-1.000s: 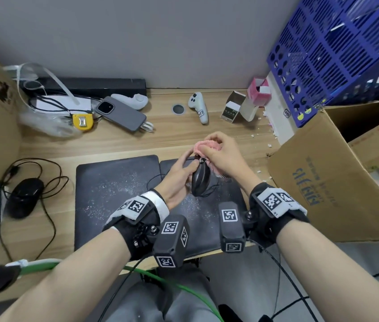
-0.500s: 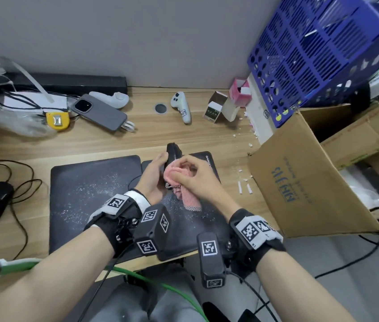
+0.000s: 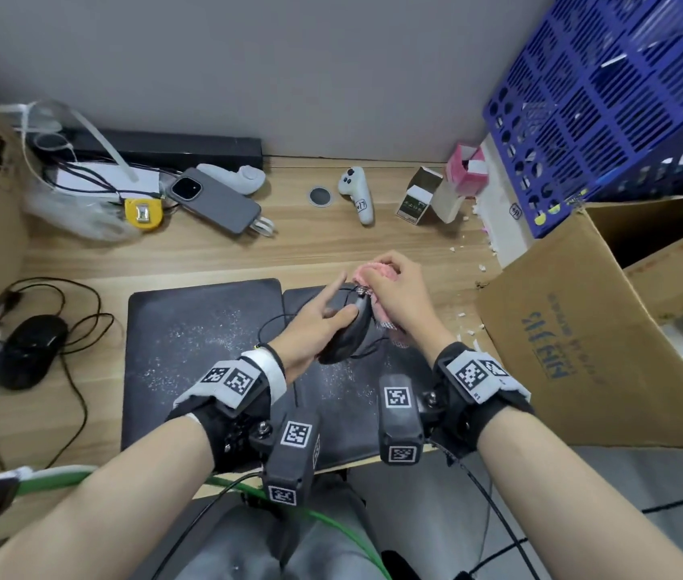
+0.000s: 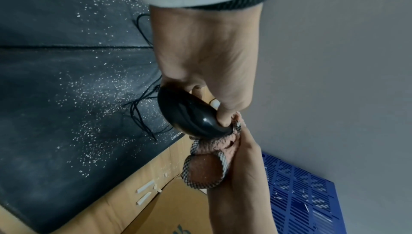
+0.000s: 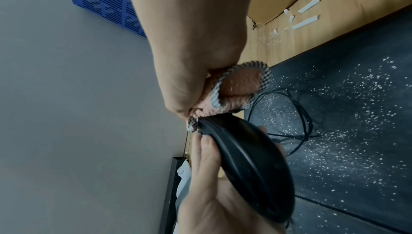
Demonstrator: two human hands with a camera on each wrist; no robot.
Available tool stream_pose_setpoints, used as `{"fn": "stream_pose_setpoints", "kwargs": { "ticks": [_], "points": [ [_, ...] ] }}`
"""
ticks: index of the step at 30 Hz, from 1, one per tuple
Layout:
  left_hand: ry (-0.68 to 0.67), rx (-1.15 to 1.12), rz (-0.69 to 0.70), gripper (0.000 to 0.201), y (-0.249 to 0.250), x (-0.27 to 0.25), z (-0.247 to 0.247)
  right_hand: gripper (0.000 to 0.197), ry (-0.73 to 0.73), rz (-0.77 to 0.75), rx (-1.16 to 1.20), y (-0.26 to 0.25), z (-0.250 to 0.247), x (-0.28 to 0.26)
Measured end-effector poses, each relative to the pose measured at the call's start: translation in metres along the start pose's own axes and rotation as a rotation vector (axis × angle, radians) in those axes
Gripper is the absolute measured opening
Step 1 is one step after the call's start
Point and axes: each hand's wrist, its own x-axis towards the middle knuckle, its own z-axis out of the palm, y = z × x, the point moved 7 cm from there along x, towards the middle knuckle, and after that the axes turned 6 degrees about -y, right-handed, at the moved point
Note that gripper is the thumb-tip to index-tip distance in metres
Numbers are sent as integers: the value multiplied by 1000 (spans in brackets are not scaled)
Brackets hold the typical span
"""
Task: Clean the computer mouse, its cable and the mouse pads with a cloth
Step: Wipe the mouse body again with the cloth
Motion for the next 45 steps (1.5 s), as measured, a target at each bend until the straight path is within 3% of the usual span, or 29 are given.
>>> {"fn": "stream_pose_setpoints", "kwargs": {
  "ticks": [3,7,10,14,17,23,26,32,37,41,45],
  "points": [
    [31,2,-17,61,-4,7,-3,6,-21,3,15,4,3,-9],
    [148,-325,-78,51,-14,19,-6,7,-133,-22,7,2,17,-30],
    [214,-430,-96,37,-13,25,-13,8,-180,-37,112,1,27,-44],
    [285,-573,-131,39,-11,29,-25,9,-247,-63,91,2,37,-51],
    [257,-532,-114,36,-5,30,-24,10,-210,-68,151,-2,32,-47],
    [-21,-492,-110,36,0,15,3,7,-11,-40,114,-6,4,-12],
    [-84,-454,-113,33,2,9,9,9,-13,20,109,-7,2,0],
    [155,-488,-147,44,-3,28,-22,5,-222,-65,4,-25,29,-14],
    [361,-505,-102,37,-3,34,-33,11,-360,-140,-147,-21,41,-26],
    [386,-529,-103,38,-3,36,-32,12,-363,-118,-112,-16,37,-24],
    [257,-474,-96,38,0,33,-23,10,-199,-64,-71,-23,27,-7]
  ]
}}
